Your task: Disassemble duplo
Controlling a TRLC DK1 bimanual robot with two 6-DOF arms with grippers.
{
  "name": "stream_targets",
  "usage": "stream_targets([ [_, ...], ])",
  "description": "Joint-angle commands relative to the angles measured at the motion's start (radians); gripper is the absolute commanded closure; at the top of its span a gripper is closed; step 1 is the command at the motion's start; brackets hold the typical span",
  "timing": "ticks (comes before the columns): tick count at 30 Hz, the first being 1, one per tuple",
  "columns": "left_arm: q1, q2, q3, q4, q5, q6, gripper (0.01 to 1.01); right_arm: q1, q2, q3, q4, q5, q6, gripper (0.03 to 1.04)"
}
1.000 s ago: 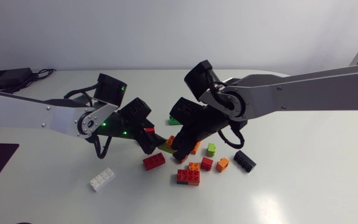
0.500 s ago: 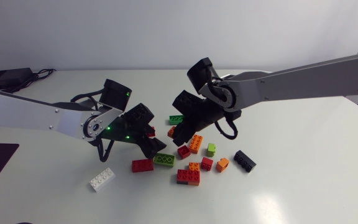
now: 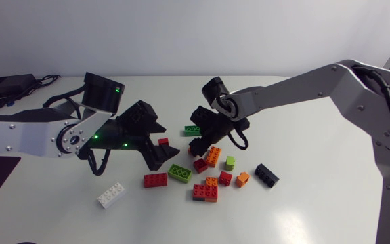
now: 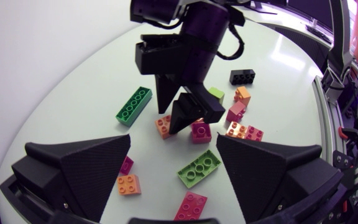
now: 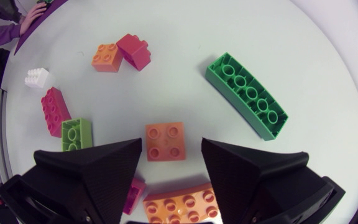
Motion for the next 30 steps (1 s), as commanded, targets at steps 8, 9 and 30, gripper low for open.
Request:
stream_targets([
  [8,-0.104,0.058,0.011,-0.093,0.074,0.188,0.061,-0.067,-0.133,-0.067,-0.026,-0.062,-0.047,0.07],
  [9,-0.113,0.079,0.019,-0.104,0.075,0.209,0.062,-0.075,-0.17,-0.097,-0.026,-0.079,-0.053,0.07],
  [30,-0.19,0.4,0.275,-0.352,0.115,0.463,0.177,-0.218,-0.582,-0.517,-0.078,-0.246,-0.225,0.07],
])
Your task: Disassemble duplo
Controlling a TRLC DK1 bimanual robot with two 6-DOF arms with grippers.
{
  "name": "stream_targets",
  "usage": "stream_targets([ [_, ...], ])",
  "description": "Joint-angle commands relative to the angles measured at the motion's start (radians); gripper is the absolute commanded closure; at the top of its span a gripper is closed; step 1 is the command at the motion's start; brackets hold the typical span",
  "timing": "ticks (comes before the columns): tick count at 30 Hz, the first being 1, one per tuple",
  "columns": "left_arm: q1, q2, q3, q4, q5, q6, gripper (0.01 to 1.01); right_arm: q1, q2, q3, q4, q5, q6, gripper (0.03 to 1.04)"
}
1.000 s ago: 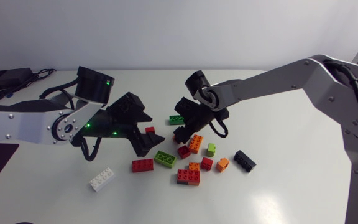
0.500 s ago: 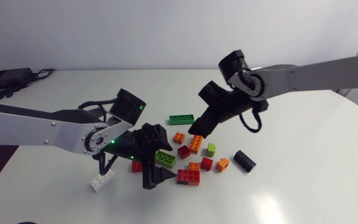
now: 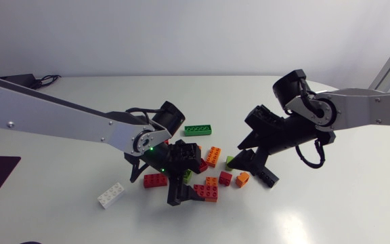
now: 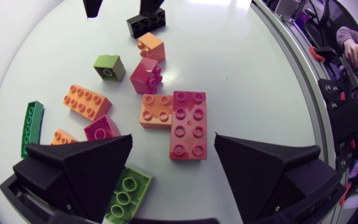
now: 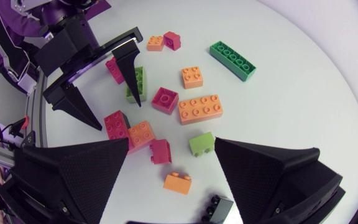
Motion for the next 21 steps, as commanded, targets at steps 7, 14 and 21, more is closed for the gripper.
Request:
stream_targets([
  [7,0.009,0.032,0.049,-0.109,0.033,0.088,0.343,0.024,-0.07,-0.056,-0.013,-0.012,-0.008,0.07],
  [14,-0.012,0.032,0.056,-0.133,0.038,0.085,0.354,0.031,-0.131,-0.087,-0.019,-0.012,0.0,0.07],
  [21,-0.038,0.039,0.079,-0.17,0.035,0.059,0.367,0.031,-0.177,-0.116,-0.028,-0.015,-0.002,0.07],
])
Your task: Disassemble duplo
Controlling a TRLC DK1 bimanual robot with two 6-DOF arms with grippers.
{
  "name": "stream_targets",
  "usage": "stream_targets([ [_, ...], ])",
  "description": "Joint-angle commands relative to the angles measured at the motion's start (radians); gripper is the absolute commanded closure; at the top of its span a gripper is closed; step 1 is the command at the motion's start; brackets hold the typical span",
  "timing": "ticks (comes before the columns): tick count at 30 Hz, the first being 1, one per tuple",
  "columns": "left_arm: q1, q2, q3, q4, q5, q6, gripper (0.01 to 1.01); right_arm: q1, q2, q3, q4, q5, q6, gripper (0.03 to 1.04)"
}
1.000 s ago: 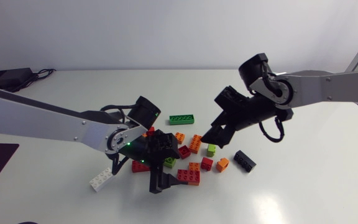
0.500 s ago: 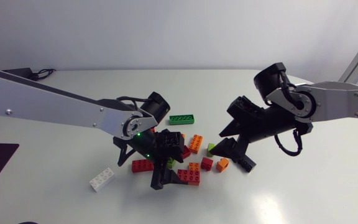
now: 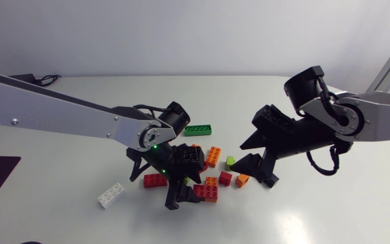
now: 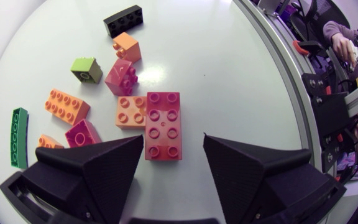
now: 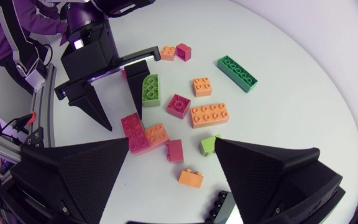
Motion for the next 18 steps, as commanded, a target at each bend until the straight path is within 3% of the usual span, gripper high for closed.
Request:
stream_targets([
  [1,-0.017,0.025,0.023,-0.017,0.012,0.001,0.369,0.005,-0.022,-0.042,-0.019,-0.013,-0.002,0.07],
  [11,-0.023,0.036,0.043,-0.037,0.009,-0.055,0.384,0.001,-0.045,-0.068,-0.021,-0.017,-0.002,0.07],
  [18,-0.025,0.07,0.04,-0.111,-0.063,-0.041,0.389,-0.003,-0.068,-0.074,-0.032,-0.027,-0.005,0.07],
])
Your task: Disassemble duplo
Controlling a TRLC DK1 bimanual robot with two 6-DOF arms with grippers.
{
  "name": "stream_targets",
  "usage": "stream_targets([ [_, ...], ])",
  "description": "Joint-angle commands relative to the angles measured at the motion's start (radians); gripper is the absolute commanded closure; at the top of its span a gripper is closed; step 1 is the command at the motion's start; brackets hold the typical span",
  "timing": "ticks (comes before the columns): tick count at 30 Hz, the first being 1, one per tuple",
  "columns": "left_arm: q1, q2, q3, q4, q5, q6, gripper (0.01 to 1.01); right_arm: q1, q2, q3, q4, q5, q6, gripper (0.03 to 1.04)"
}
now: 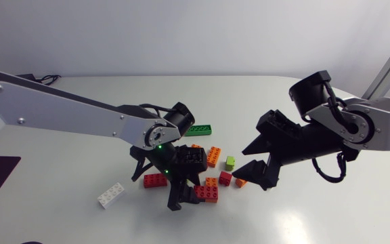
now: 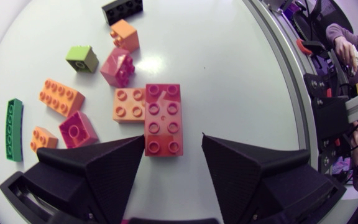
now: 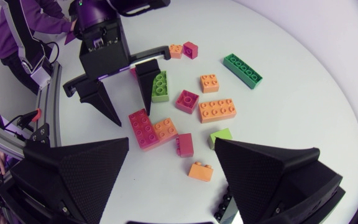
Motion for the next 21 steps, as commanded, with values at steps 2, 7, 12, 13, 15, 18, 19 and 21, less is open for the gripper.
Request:
stream_targets([
  [2,-0.005,0.047,-0.007,-0.04,-0.025,-0.004,0.444,-0.004,-0.015,-0.028,-0.018,-0.012,-0.005,0.07],
  [7,0.006,0.053,-0.016,-0.042,-0.033,-0.004,0.574,-0.001,-0.017,-0.031,-0.018,-0.014,-0.002,0.07],
  [12,-0.005,0.031,-0.009,-0.033,-0.032,-0.02,0.561,0.003,-0.024,-0.03,-0.024,-0.012,0.003,0.07],
  [13,-0.01,0.031,-0.007,-0.028,-0.032,-0.03,0.561,0.003,-0.027,-0.028,-0.029,-0.014,0.003,0.07],
  [15,-0.017,0.031,-0.004,-0.027,-0.032,-0.044,0.544,0.002,-0.036,-0.03,-0.032,-0.012,0.003,0.07],
  [18,-0.031,0.022,-0.013,-0.027,-0.032,-0.062,0.493,0.0,-0.043,-0.038,-0.033,-0.011,0.003,0.07],
  [19,-0.036,0.022,-0.012,-0.025,-0.032,-0.075,0.493,-0.001,-0.044,-0.039,-0.033,-0.011,0.001,0.07],
  [21,-0.034,0.031,-0.007,-0.022,-0.032,-0.092,0.508,-0.003,-0.046,-0.044,-0.032,-0.011,0.001,0.07],
])
